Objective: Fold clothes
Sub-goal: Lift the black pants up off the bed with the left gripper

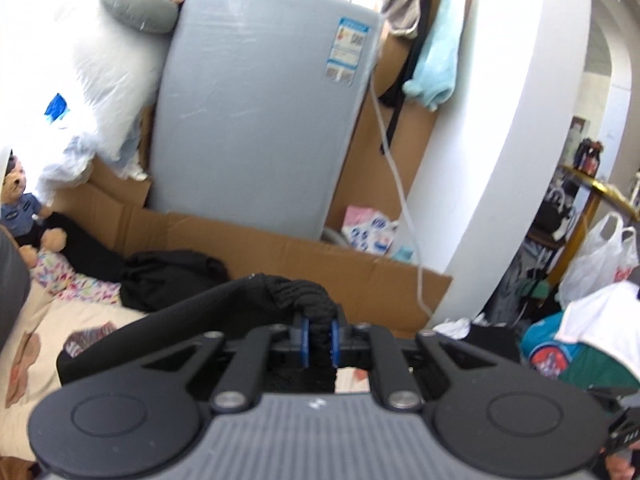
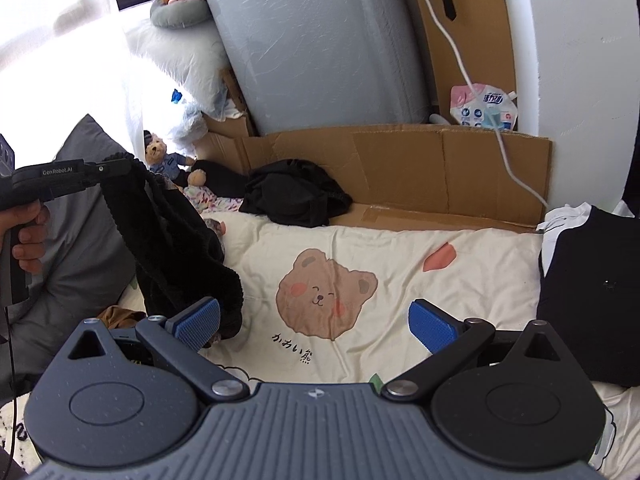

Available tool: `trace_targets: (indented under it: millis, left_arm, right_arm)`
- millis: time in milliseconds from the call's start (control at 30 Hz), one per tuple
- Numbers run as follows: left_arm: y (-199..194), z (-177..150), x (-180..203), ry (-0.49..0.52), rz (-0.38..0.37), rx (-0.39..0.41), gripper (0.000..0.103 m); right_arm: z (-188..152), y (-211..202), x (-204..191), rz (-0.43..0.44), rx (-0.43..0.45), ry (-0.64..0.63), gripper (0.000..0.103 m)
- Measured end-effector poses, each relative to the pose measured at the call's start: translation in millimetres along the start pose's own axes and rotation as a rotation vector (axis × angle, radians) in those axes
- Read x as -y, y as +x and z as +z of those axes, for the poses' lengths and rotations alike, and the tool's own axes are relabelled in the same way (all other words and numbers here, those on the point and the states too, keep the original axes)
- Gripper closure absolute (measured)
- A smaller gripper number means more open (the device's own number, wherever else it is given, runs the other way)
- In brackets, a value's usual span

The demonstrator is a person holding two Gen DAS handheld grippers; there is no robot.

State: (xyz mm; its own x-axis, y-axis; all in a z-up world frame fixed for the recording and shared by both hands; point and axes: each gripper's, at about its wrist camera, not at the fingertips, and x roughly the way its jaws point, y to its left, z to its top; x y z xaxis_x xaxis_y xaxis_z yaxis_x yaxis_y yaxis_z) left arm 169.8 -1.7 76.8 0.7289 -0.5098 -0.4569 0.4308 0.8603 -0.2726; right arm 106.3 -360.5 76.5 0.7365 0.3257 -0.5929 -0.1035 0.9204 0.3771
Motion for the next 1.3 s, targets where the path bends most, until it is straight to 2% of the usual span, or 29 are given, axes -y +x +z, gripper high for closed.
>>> trace_targets:
  millis: [233, 633, 900, 1133, 1300]
  left_arm:
    - [-7, 22, 45, 0.033, -0.050, 0.057, 0.093]
    - [-8, 68, 115, 0.024, -0.196, 0.154, 0.093]
    - [-20, 104, 163, 0.022, -0.309, 0.246, 0.093]
    - [-30, 124, 181, 0.030, -0.394, 0.302, 0.093]
    - [-22, 99, 157, 0.034, -0.365, 0.235, 0.093]
  right_arm:
    - [8, -24, 9, -0.006, 0.054, 0.009, 0.000]
    - [14, -57, 25, -0.031, 0.119, 0.028, 0.000]
    - [21, -77, 39, -0.062, 0.159, 0.039, 0.000]
    - [22, -86, 44, -0.078, 0.175, 0.040, 0.000]
    - [18, -84, 44, -0.080, 0.162, 0.041, 0.000]
